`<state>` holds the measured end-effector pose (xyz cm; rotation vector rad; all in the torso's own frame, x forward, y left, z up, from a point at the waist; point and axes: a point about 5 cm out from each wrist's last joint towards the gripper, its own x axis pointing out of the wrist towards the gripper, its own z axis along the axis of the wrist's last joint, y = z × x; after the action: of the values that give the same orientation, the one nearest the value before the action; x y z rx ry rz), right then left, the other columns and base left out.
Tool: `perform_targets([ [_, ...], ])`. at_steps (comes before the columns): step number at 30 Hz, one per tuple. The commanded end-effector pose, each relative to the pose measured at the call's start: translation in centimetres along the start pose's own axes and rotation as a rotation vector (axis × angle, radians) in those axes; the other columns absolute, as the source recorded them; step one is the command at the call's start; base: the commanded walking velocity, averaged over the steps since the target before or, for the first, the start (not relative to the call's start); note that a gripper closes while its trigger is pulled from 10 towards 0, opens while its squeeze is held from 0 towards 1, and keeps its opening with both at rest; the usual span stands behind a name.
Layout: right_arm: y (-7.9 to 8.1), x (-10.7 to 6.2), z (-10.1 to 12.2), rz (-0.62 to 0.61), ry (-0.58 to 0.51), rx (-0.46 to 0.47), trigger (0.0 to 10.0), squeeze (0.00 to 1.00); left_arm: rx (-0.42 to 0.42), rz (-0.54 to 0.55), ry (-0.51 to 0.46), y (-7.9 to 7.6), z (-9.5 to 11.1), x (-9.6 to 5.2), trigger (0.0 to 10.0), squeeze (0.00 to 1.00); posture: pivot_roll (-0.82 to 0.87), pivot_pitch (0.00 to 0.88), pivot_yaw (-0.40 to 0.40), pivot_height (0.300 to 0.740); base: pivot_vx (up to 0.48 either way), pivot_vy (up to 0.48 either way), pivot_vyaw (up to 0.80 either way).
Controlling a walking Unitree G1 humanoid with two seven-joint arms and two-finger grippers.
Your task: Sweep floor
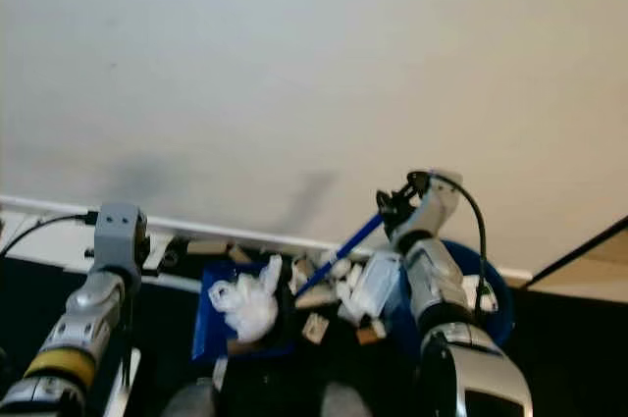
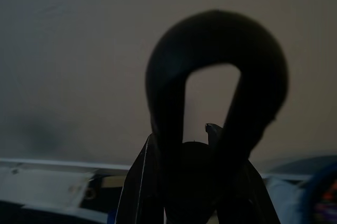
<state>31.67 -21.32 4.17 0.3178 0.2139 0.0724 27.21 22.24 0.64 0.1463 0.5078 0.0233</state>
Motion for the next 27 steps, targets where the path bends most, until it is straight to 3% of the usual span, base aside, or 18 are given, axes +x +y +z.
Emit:
perform_targets([
  [1,0.6,0.4,0.7,0.019,-0.030,0.014,10.0,0.00,-0.086,-0.045,0.049,-1.3,-1.4,-0.2,10.0,0.00,0.09,0.000,-0.075,0.740,0.000,-0.424,0.00],
  [11,1.1,0.7,0.8,0.039,-0.026,0.004,10.0,0.00,-0.083,-0.042,0.057,-1.3,-1.5,-0.3,10.0,0.00,0.09,0.001,-0.077,0.740,0.000,-0.399,0.00],
  [27,1.7,1.2,1.4,0.073,-0.015,-0.013,10.0,0.00,-0.078,-0.031,0.073,-1.5,-2.0,-0.3,10.0,0.00,0.08,0.013,-0.086,0.740,0.000,0.000,0.00],
])
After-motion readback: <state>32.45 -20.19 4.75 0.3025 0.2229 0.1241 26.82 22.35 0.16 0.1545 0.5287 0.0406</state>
